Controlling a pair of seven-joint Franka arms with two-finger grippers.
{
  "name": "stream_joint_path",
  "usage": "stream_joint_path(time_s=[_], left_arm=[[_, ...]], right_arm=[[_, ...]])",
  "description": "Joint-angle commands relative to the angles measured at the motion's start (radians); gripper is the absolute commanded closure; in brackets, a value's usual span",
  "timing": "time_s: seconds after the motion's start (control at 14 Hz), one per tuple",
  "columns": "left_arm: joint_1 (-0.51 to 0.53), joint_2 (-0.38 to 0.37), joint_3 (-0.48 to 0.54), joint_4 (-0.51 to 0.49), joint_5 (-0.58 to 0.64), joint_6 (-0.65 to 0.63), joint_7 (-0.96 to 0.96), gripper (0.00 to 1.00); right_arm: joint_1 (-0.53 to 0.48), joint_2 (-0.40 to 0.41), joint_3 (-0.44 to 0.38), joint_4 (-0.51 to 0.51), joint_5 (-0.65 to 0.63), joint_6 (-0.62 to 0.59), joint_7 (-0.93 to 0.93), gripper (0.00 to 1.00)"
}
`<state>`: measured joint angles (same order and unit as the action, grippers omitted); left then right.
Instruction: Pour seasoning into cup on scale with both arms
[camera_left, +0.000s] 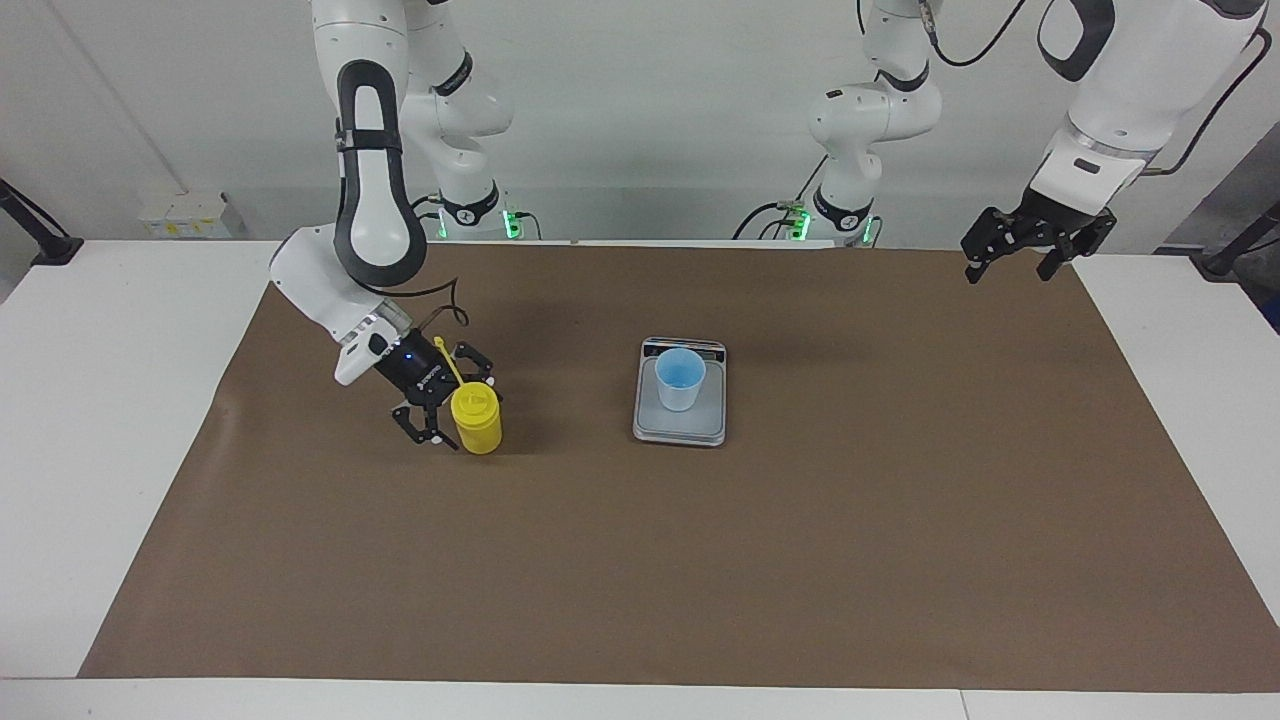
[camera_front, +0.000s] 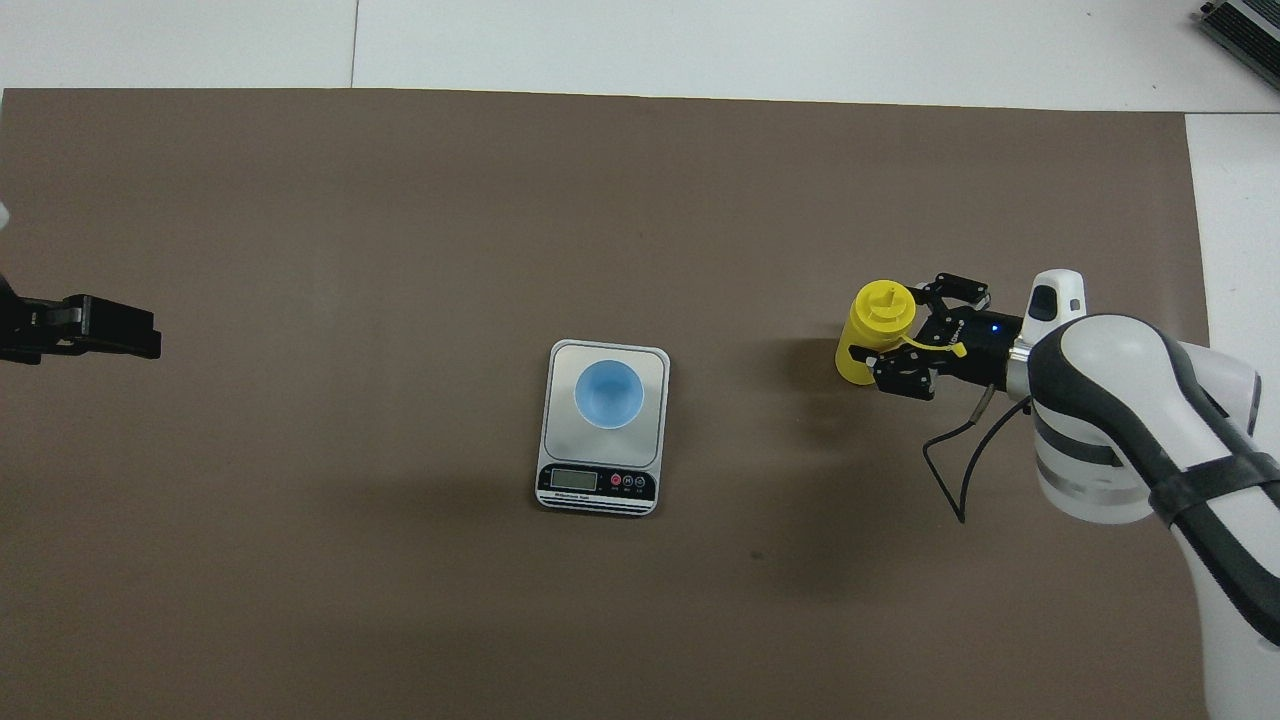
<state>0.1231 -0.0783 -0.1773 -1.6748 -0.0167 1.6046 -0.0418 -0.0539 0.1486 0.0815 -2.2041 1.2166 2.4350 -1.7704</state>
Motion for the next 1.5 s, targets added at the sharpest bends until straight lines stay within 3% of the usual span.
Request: stream_joint_path(time_s=[0.0, 0.36, 0.93, 1.43], left_arm=[[0.01, -0.014, -0.004, -0.013, 0.003, -0.009, -0.009, 0.0], [0.01, -0.014, -0.004, -0.013, 0.004, -0.011, -0.009, 0.0], [0.009, -0.014, -0.004, -0.013, 0.004, -0.009, -0.009, 0.0], [0.01, -0.014, -0.004, -0.013, 0.003, -0.011, -0.009, 0.0]], right_arm=[[-0.04, -0.03, 0.009, -0.026, 0.026, -0.031, -0.038, 0.0], [-0.078, -0.038, 0.008, -0.034, -0.038, -0.077, -0.046, 0.0], [-0.171, -0.061, 0.004, -0.005, -0.35, -0.177, -0.029, 0.0], [-0.265, -0.069, 0.001, 0.127, -0.676, -0.283, 0.026, 0.0]])
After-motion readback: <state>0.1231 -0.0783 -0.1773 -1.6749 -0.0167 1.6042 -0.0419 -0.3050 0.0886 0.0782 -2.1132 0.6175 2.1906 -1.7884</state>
